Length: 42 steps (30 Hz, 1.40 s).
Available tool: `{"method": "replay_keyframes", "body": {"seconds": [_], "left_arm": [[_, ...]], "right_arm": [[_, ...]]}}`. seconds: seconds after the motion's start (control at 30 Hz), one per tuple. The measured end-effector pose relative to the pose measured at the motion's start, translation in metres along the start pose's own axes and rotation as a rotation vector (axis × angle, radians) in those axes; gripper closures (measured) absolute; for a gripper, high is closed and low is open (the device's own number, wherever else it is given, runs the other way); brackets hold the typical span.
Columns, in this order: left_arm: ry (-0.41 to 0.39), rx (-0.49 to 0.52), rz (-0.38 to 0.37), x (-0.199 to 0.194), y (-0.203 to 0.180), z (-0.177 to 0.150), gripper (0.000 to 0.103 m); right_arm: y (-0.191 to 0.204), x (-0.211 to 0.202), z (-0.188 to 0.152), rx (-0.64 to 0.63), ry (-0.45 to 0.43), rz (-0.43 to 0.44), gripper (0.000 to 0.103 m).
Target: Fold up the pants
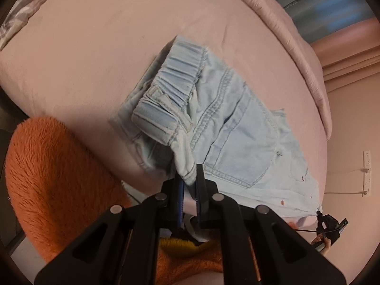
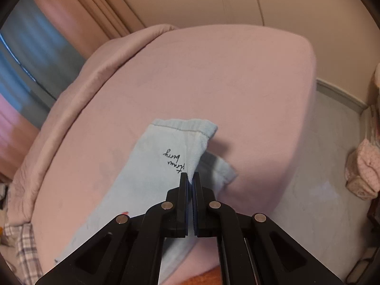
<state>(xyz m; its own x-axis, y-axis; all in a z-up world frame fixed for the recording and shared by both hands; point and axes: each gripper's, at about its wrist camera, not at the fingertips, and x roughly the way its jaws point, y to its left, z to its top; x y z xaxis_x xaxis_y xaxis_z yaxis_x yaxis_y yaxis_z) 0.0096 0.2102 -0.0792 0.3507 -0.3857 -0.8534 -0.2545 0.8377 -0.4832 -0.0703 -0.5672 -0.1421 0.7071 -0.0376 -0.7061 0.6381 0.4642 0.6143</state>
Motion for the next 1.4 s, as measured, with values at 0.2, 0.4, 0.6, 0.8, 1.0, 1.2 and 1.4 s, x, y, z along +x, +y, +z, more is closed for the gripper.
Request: {"method": "replay_keyframes", "body": {"seconds": [0.2, 0.4, 0.6, 0.8, 1.0, 1.2, 1.4], "left_arm": [[0.035, 0.032, 0.084, 0.032, -0.005, 0.001, 0.091], [0.038, 0.04, 0.1, 0.034, -0.012, 0.005, 0.089], [-0.007, 0.031, 0.084, -0.004, -0.013, 0.008, 0.063], [-0.188, 0.033, 0.083, -0.039, -0.01, 0.033, 0.032], [-0.106, 0.091, 0.0, 0.001, -0.022, 0.064, 0.032], [-0.082, 0.113, 0.022, 0.024, -0.004, 0.065, 0.047], [-0.099, 0.155, 0.081, 0.017, -0.006, 0.042, 0.075]], "right_arm": [[-0.013, 0.039, -0.013, -0.008, 0.098, -0.08, 0.1], [-0.012, 0.045, -0.021, -0.06, 0.092, -0.147, 0.102], [0.029, 0.02, -0.025, -0.277, 0.049, -0.302, 0.067], [0.112, -0.018, -0.048, -0.478, -0.01, -0.073, 0.042], [0.224, -0.009, -0.1, -0.704, 0.199, 0.307, 0.042], [0.314, 0.012, -0.165, -0.905, 0.392, 0.476, 0.042], [0.347, 0.033, -0.209, -0.994, 0.547, 0.506, 0.042]]}}
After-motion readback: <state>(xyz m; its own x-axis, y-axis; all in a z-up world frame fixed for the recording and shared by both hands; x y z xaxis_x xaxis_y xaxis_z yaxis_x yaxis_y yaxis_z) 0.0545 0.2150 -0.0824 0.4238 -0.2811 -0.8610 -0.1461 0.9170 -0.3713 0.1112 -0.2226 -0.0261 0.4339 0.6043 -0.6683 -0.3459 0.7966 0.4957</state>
